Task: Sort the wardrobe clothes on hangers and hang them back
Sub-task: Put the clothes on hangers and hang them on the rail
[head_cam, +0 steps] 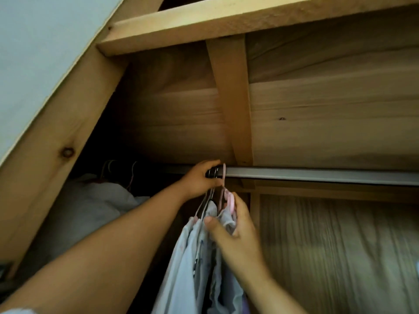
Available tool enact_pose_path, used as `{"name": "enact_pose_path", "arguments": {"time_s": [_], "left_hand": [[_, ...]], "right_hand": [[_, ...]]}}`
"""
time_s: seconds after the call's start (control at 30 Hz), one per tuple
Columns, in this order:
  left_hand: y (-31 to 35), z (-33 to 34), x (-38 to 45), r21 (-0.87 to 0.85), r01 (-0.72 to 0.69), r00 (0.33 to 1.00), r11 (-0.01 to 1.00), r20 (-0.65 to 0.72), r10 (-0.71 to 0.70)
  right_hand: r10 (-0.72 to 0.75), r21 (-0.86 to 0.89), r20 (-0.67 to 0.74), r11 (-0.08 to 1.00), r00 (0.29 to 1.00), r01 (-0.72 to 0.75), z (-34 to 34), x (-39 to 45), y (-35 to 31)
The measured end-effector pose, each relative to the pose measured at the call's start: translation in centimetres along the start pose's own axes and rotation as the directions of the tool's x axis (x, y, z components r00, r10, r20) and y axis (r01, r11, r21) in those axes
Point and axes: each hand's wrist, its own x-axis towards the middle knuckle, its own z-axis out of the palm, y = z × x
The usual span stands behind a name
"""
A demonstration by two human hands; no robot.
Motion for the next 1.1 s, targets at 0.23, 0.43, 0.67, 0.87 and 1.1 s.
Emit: {"name": "enact_pose_path", "arguments": {"time_s": [0.23, 0.43, 0.67, 0.87, 1.1], "left_hand": [[5.3, -1.0, -7.6, -0.361, 0.038, 0.985, 0.932, -0.142, -0.095], [8.2, -0.8, -14.9, -0.228, 0.026, 0.959, 0.973, -0.269, -0.089], [7.9, -1.0, -23.0, -0.026, -0.01, 0.939, 1.0, -0.345, 0.001], [7.8, -1.1, -33.0, 0.007, 0.107, 0.943, 0.994, -0.318, -0.1], [10.3, -2.9, -47.6, 0.084, 0.348, 0.924, 0.934, -0.198, -0.326]], "right_hand": [[0.128, 0.174, 0.058, 0.975, 0.99, -0.136, 1.1, -3.9, -2.5], [0.238, 0.286, 0.084, 0.924, 0.968, -0.252, 2.1, -9.0, -3.4], [0.219, 0.214, 0.025, 0.952, 0.975, -0.219, 1.4, -14.7, -4.8], [0.16, 0.104, -0.012, 0.982, 0.987, -0.158, 0.9, -21.2, -4.4], [0.115, 0.195, 0.112, 0.971, 0.987, -0.135, 4.2, -31.9, -5.2]]}}
